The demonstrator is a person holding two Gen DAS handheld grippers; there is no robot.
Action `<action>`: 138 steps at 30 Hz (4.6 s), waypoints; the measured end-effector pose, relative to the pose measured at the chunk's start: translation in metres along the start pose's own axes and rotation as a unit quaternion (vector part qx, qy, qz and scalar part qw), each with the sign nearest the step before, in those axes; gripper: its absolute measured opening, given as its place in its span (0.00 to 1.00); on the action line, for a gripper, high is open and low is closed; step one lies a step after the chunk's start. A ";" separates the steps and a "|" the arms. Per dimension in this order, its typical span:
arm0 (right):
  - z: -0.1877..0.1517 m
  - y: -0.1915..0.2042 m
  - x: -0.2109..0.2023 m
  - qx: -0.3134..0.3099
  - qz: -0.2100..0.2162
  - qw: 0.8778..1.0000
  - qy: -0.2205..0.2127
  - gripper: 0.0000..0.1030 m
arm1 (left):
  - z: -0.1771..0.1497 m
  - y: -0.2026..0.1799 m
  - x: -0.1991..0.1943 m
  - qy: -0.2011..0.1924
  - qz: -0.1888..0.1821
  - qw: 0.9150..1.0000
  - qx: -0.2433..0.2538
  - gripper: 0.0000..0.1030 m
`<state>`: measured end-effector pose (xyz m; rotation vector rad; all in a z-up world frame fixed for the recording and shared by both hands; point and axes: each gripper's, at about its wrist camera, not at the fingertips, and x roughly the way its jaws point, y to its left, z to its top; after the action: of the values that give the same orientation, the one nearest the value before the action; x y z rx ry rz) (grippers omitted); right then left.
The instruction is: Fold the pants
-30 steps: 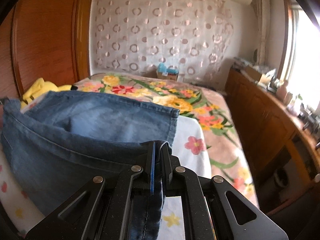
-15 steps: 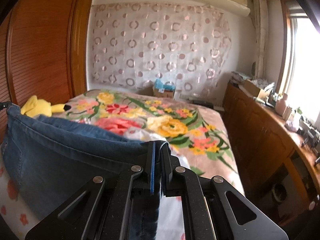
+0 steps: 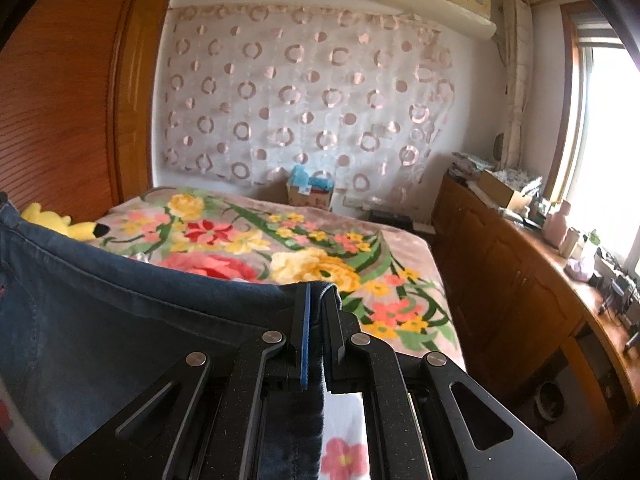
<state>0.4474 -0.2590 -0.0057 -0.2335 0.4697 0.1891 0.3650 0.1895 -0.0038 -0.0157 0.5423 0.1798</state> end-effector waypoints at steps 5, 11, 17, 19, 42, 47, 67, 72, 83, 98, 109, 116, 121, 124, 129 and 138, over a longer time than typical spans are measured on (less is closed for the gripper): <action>-0.016 0.002 0.034 0.001 0.002 0.999 0.043 0.02 | -0.006 -0.004 0.018 0.014 0.007 1.000 0.008 0.04; -0.030 -0.002 0.053 0.019 0.004 0.998 0.064 0.02 | -0.009 0.003 0.020 0.022 0.012 1.000 0.001 0.07; -0.031 0.002 0.050 0.017 0.000 0.997 0.080 0.31 | -0.022 -0.002 0.011 0.045 -0.024 0.998 0.021 0.32; -0.032 -0.002 0.040 0.027 0.010 0.997 0.078 0.47 | -0.032 -0.008 0.008 0.060 -0.039 0.997 0.032 0.36; -0.111 0.005 -0.069 0.075 0.088 0.979 0.170 0.52 | -0.118 -0.093 -0.018 0.153 -0.186 0.968 0.077 0.48; -0.133 0.011 -0.067 0.072 0.090 0.973 0.200 0.51 | -0.124 -0.094 -0.016 0.147 -0.189 0.968 0.078 0.49; -0.142 0.028 -0.036 0.053 0.109 0.970 0.213 0.06 | -0.128 -0.092 -0.013 0.150 -0.190 0.968 0.074 0.51; -0.132 0.006 -0.056 0.056 0.052 0.979 0.188 0.02 | -0.130 -0.091 -0.011 0.151 -0.194 0.967 0.071 0.51; -0.144 -0.013 -0.059 0.110 0.029 0.974 0.195 0.32 | -0.131 -0.091 -0.011 0.150 -0.187 0.968 0.078 0.52; -0.131 -0.016 -0.038 0.174 0.055 0.967 0.179 0.56 | -0.129 -0.091 -0.013 0.147 -0.188 0.968 0.078 0.52; -0.148 0.017 -0.025 0.116 0.064 0.967 0.217 0.52 | -0.123 -0.025 -0.044 0.120 -0.145 0.981 0.041 0.52; -0.150 0.025 -0.024 0.090 0.051 0.973 0.208 0.50 | -0.134 0.030 -0.040 0.136 -0.088 0.987 0.002 0.52; -0.151 0.024 -0.024 0.090 0.051 0.973 0.205 0.50 | -0.142 0.033 -0.027 0.152 -0.076 0.985 -0.003 0.52; -0.151 0.024 -0.024 0.090 0.052 0.974 0.202 0.50 | -0.147 0.031 -0.022 0.161 -0.075 0.984 -0.003 0.52; -0.151 0.022 -0.024 0.089 0.055 0.974 0.201 0.49 | -0.149 0.033 -0.017 0.167 -0.083 0.982 -0.016 0.52; -0.143 0.012 -0.030 0.100 0.081 0.973 0.192 0.13 | -0.143 0.027 -0.031 0.139 -0.111 0.984 0.001 0.12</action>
<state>0.3573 -0.2894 -0.1180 -0.0316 0.8880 0.2554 0.2609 0.2020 -0.1093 -0.1001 0.8147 -0.0433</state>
